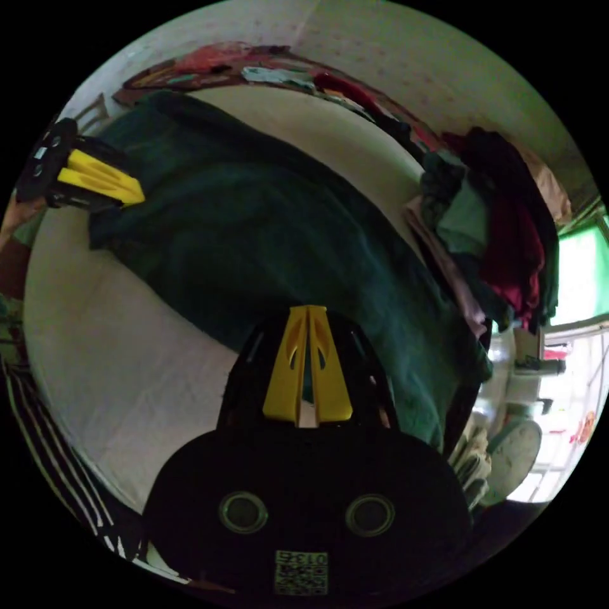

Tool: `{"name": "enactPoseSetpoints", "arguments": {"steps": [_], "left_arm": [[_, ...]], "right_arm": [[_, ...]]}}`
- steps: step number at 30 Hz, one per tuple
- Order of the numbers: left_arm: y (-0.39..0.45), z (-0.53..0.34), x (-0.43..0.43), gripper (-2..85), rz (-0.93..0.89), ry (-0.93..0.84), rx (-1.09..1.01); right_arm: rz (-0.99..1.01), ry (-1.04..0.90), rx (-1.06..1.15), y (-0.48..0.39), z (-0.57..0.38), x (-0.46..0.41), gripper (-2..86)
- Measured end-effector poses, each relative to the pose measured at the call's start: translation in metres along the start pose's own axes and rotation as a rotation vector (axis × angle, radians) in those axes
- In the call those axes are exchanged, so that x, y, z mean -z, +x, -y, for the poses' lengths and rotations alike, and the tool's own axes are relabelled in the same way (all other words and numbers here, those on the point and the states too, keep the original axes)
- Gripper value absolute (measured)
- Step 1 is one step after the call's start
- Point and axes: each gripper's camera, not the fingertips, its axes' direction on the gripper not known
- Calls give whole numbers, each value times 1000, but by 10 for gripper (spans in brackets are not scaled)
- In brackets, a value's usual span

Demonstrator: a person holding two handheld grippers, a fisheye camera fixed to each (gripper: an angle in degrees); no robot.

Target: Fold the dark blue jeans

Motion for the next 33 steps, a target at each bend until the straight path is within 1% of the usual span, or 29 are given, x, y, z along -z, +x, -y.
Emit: {"name": "enactPoseSetpoints", "arguments": {"steps": [2, 4, 6, 8, 10, 13, 15, 18, 19, 20, 21, 22, 24, 26, 28, 30, 32, 33], "left_arm": [[-2, 7, 3, -3, -13, 28, 19], [-6, 19, 6, -3, -45, -11, 61], [-7, 35, 16, -3, -69, -5, 76], [5, 67, 36, -3, -41, 82, 58], [19, 101, 43, -3, -13, 113, 28], [43, 164, 42, -3, -25, 118, -5], [56, 197, 35, -3, -18, 90, -7], [69, 230, 8, -2, 29, -107, -11], [71, 232, 12, -3, 60, -45, 9], [70, 236, 13, -3, 63, -47, 44], [69, 239, 13, -3, 54, -63, 70], [65, 248, 15, -3, 27, -80, 125], [61, 267, 22, -3, 3, -122, 174], [63, 298, 49, -3, 31, 26, 203], [66, 334, 63, -3, 54, 96, 198], [70, 379, 69, -3, 42, 138, 165], [83, 444, 72, -3, -28, 202, 102], [89, 461, 72, -3, -44, 214, 79]], "right_arm": [[27, 5, -8, 16, -25, -3, -2], [3, -81, -76, 45, -52, 4, -2], [-28, -21, -173, 71, -83, 21, -1], [-53, -9, -230, 96, -112, 28, 0], [-109, -17, -285, 125, -144, 24, 2], [-93, 1, -313, 161, -172, 7, 2], [-74, 33, -326, 184, -186, -7, 2], [-20, 60, -308, 220, -208, -39, 2], [-8, 43, -316, 237, -215, -53, 2], [0, 25, -318, 245, -218, -61, 2], [35, -34, -305, 261, -224, -79, 2], [104, -62, -294, 277, -231, -91, 2], [140, 25, -324, 304, -248, -83, 1], [115, 114, -346, 330, -265, -71, 1], [66, 227, -322, 360, -286, -57, 2], [52, 254, -268, 379, -294, -56, 2], [99, 249, -206, 393, -297, -64, 1], [133, 212, -174, 399, -297, -75, 1]]}}
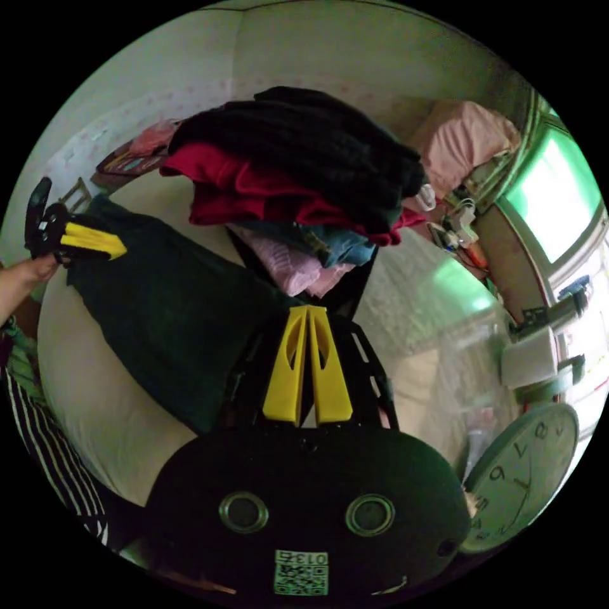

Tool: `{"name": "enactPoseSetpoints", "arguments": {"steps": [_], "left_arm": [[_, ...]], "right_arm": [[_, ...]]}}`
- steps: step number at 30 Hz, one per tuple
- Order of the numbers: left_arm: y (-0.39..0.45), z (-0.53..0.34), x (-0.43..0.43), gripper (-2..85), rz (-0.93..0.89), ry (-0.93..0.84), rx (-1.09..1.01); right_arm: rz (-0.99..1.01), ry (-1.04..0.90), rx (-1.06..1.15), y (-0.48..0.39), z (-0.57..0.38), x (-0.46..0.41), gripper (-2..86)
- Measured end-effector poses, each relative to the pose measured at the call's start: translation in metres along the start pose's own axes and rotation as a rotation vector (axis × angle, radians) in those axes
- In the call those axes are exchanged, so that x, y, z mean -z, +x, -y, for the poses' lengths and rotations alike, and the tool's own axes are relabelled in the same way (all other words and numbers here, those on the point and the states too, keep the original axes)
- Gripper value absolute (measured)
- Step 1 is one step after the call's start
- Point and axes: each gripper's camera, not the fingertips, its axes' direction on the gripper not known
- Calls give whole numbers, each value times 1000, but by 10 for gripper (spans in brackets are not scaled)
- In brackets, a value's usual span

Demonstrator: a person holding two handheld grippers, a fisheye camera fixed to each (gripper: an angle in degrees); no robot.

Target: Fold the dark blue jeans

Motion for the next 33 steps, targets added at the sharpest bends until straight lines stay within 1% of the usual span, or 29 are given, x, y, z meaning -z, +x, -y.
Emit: {"name": "enactPoseSetpoints", "arguments": {"steps": [2, 3, 5, 7, 8, 10, 12, 13, 14, 16, 17, 19, 21, 23, 26, 28, 31, 33], "left_arm": [[35, 60, -15, -3, -39, 30, -104], [45, 73, -20, -3, -49, 31, -136], [81, 117, -46, -2, -55, -27, -244], [96, 140, -66, -1, -75, -88, -272], [98, 151, -69, 0, -94, -75, -259], [95, 168, -66, 4, -94, -13, -232], [90, 188, -64, 13, -69, 25, -238], [87, 203, -65, 28, -58, 37, -260], [83, 220, -67, 46, -62, 47, -285], [80, 247, -73, 76, -69, 44, -314], [79, 265, -78, 92, -83, 38, -338], [80, 289, -88, 105, -99, 17, -374], [83, 310, -97, 110, -117, -2, -405], [87, 331, -111, 121, -133, -50, -445], [90, 350, -126, 133, -174, -102, -488], [93, 358, -131, 135, -217, -123, -516], [93, 368, -139, 136, -236, -128, -531], [90, 372, -145, 136, -253, -144, -524]], "right_arm": [[-2, -84, 42, 8, -4, -24, 1], [-24, -125, 53, 13, -8, -40, 1], [-26, -146, 52, 23, -15, -58, 2], [-3, -168, 7, 39, -22, -60, 5], [-4, -164, -5, 42, -25, -55, 6], [-37, -52, -66, 49, -55, -17, 16], [-17, 9, -102, 49, -94, 13, 36], [13, 13, -140, 46, -123, 26, 60], [33, 9, -170, 44, -138, 31, 65], [99, 0, -309, 33, -198, 46, 80], [106, -3, -352, 29, -212, 48, 82], [162, -22, -511, 13, -262, 50, 96], [174, -45, -563, 0, -286, 44, 109], [164, -66, -595, -4, -301, 36, 119], [200, -64, -699, 8, -318, 26, 132], [235, -31, -787, 22, -330, 20, 134], [302, 29, -863, 33, -338, 20, 130], [283, 33, -880, 33, -339, 20, 129]]}}
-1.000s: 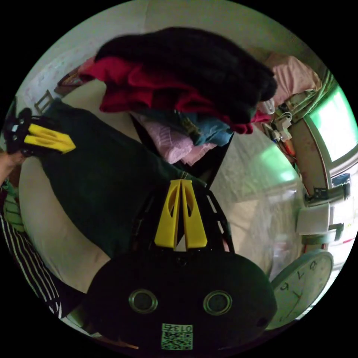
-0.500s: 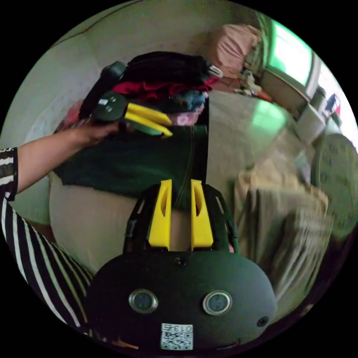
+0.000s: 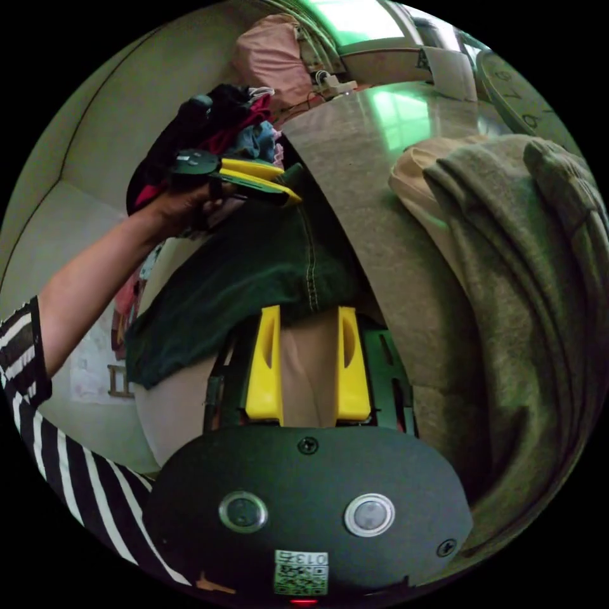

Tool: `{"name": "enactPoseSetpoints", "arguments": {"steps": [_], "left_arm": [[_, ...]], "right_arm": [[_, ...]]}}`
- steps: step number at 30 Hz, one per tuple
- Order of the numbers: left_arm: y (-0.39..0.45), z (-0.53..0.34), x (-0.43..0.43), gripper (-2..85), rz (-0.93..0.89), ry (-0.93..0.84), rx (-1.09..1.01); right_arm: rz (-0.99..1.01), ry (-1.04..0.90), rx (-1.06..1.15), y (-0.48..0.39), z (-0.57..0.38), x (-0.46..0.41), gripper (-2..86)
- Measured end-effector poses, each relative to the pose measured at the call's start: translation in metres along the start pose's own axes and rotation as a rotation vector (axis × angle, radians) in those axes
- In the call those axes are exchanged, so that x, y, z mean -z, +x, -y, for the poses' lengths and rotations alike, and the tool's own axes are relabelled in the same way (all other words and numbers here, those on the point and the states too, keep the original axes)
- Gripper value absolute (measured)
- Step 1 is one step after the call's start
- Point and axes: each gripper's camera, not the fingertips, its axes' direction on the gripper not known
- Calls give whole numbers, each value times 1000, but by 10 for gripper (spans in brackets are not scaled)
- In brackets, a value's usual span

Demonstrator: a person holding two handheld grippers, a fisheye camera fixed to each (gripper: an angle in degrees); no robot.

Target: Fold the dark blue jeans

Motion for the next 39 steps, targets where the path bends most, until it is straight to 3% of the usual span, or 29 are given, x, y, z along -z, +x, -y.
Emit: {"name": "enactPoseSetpoints", "arguments": {"steps": [7, 14, 23, 29, 34, 39], "left_arm": [[-13, -8, -3, 103, -54, -19, 15], [20, -50, 14, 44, 81, 47, -99], [54, -189, 114, 37, 150, 400, -83], [70, -350, 191, 37, 264, 605, 120], [72, -507, 213, 37, 288, 606, 349], [65, -636, 195, 37, 243, 519, 528]], "right_arm": [[25, 56, -133, -8, -8, -2, 122], [82, 128, -149, -45, -19, 11, 46], [-54, 234, 266, -194, -39, 65, 30], [-151, 351, 771, -363, -77, 97, 28], [-86, 371, 1121, -531, -118, 68, 25], [-73, 285, 1285, -676, -151, -19, 27]]}}
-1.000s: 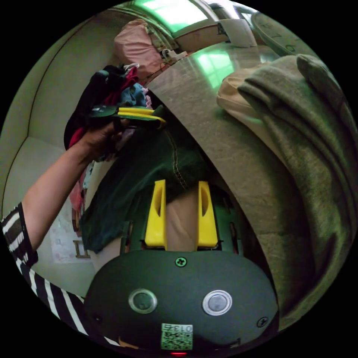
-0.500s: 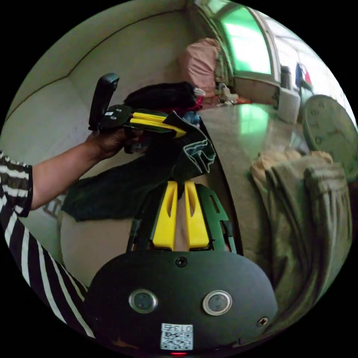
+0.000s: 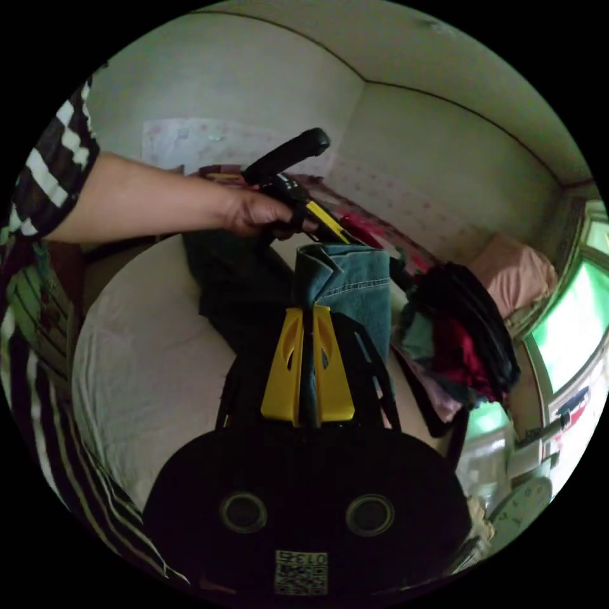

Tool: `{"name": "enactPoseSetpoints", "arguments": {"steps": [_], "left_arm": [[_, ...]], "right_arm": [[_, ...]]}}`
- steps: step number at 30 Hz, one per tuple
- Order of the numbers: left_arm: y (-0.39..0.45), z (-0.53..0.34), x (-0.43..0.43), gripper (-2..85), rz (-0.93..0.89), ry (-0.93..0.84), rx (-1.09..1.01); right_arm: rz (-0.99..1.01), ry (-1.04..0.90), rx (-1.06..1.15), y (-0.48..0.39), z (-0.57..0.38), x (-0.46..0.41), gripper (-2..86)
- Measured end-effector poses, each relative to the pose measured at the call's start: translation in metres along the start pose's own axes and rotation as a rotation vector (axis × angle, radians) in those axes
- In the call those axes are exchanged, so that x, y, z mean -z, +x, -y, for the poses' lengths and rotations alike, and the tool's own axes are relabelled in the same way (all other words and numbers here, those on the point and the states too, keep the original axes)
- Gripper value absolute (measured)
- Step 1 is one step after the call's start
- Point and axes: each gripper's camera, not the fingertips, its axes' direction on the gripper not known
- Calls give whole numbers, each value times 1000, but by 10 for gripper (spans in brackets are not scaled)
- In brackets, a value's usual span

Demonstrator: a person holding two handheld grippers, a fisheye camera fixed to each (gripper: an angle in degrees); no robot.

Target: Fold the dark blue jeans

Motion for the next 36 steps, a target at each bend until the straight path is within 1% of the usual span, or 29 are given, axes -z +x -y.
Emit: {"name": "enactPoseSetpoints", "arguments": {"steps": [3, 5, 6, 7, 8, 9, 10, 12, 13, 14, 15, 16, 17, 18, 20, 21, 23, 25, 26, 27, 29, 31, 33, 35, 36], "left_arm": [[-38, -51, 1, 40, -12, -90, 83], [-63, -88, -6, 51, -10, -191, 162], [-68, -98, -9, 56, 0, -228, 186], [-77, -117, -11, 68, 42, -307, 241], [-85, -135, -8, 83, 72, -340, 302], [-88, -144, -3, 86, 86, -335, 340], [-93, -159, 11, 92, 115, -301, 409], [-90, -175, 36, 96, 162, -261, 442], [-79, -179, 49, 97, 191, -247, 416], [-63, -177, 58, 99, 184, -230, 369], [-53, -174, 59, 99, 165, -225, 338], [-31, -165, 56, 101, 109, -228, 270], [-3, -153, 47, 102, 60, -222, 179], [13, -146, 41, 102, 45, -220, 127], [71, -120, 13, 100, -3, -205, -54], [84, -115, 5, 100, -9, -201, -80], [128, -97, -32, 106, -25, -248, -211], [154, -89, -55, 113, -26, -287, -314], [167, -87, -68, 114, -8, -313, -374], [170, -87, -74, 114, 3, -327, -390], [174, -90, -94, 109, -18, -386, -388], [177, -97, -103, 93, -10, -408, -384], [183, -100, -105, 73, -4, -421, -378], [191, -102, -103, 53, 10, -431, -375], [194, -104, -102, 51, 22, -426, -380]], "right_arm": [[15, -68, 64, -52, 57, -64, 31], [21, -124, 113, -80, 84, -99, 37], [46, -167, 157, -97, 97, -121, 45], [103, -228, 214, -113, 107, -141, 57], [133, -250, 226, -118, 111, -146, 63], [215, -261, 230, -124, 120, -148, 64], [278, -228, 214, -122, 127, -139, 62], [278, -146, 148, -103, 130, -119, 52], [231, -105, 76, -78, 129, -110, 44], [196, -93, 32, -62, 127, -107, 44], [118, -82, -48, -27, 123, -108, 42], [46, -116, -79, 7, 120, -118, 48], [9, -143, -89, 24, 119, -126, 51], [-45, -190, -122, 56, 118, -147, 67], [-11, -286, -136, 96, 122, -186, 80], [55, -339, -115, 113, 131, -212, 85], [175, -355, -75, 130, 149, -248, 93], [326, -392, -1, 144, 173, -292, 105], [348, -405, 25, 147, 178, -303, 108], [379, -436, 94, 146, 188, -323, 107], [361, -510, 221, 137, 195, -354, 99], [394, -642, 392, 117, 187, -393, 57], [346, -651, 476, 111, 188, -404, 40], [287, -616, 430, 123, 203, -404, 32], [286, -584, 372, 137, 215, -401, 30]]}}
